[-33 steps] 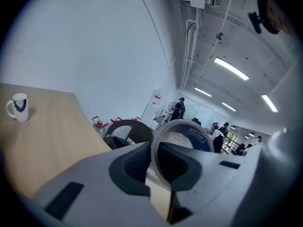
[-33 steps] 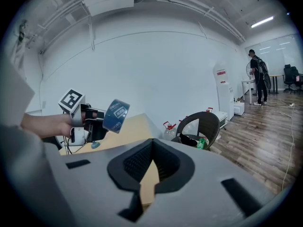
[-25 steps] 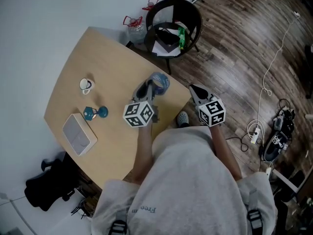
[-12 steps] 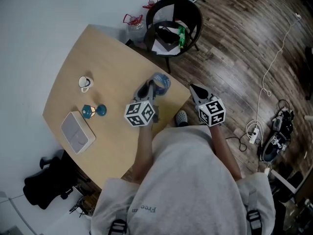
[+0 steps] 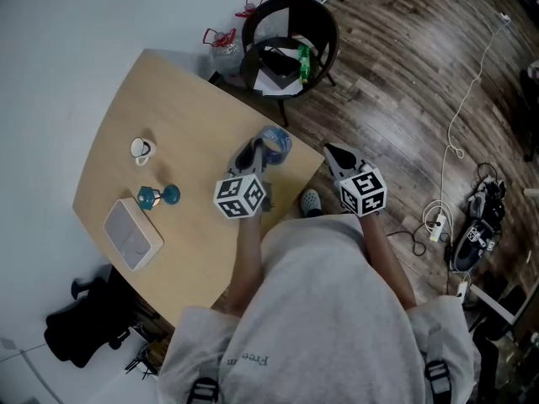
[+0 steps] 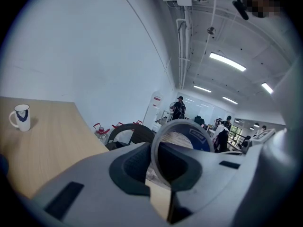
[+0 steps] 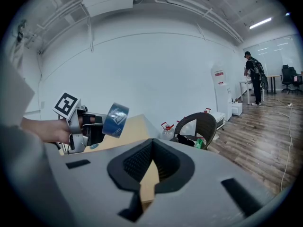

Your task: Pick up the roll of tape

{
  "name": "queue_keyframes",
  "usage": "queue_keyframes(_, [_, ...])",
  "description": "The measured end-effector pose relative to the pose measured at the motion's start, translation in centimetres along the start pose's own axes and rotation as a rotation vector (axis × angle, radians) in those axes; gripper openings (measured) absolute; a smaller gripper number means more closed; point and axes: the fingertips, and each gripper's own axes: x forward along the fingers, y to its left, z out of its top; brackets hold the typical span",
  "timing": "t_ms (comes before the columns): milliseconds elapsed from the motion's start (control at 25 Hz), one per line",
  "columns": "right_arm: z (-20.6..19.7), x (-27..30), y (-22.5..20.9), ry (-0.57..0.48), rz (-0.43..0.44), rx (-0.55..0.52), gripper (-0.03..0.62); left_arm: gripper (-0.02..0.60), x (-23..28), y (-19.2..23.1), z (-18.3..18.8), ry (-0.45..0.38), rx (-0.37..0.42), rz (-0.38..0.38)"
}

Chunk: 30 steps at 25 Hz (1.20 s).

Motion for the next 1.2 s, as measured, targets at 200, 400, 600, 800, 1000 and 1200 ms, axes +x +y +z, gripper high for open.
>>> queue_keyframes(200, [-0.2,-0.5,-0.1,0.001,-0.004,0.003,0.0,0.041,-0.2,-0.4,-0.3,0.006,0.012,-0.001])
queue_keyframes(400, [-0.3,-0.5,-0.1,0.002,0.001,0.01,0.0,0.041,-0.3,-0.6,-0.7,0.024,0.028,0.004])
queue_keyframes(600, [-0.4,-0.4,0.5,-0.007,0.016,0.002,0.0,0.041,-0.7,-0.3,-1.1,0.035,0.027,0.02])
queue_keyframes(800, [-0.8,-0.9,0.8,-0.008,0.022,0.004,0.0,0.041,-1.3,-0.5,-1.6,0.037,0.015,0.029])
queue_keyframes(1000, [-1.2,-1.0,1.1,0.002,0.031,0.008,0.0,0.041,-1.9,-0.3,-2.3,0.045,0.009,0.04])
queue_keyframes(1200, [-1.5,-0.8,2.1,-0.001,0.049,-0.014,0.0,0.041,-3.0,0.2,-2.9,0.041,-0.003,0.059])
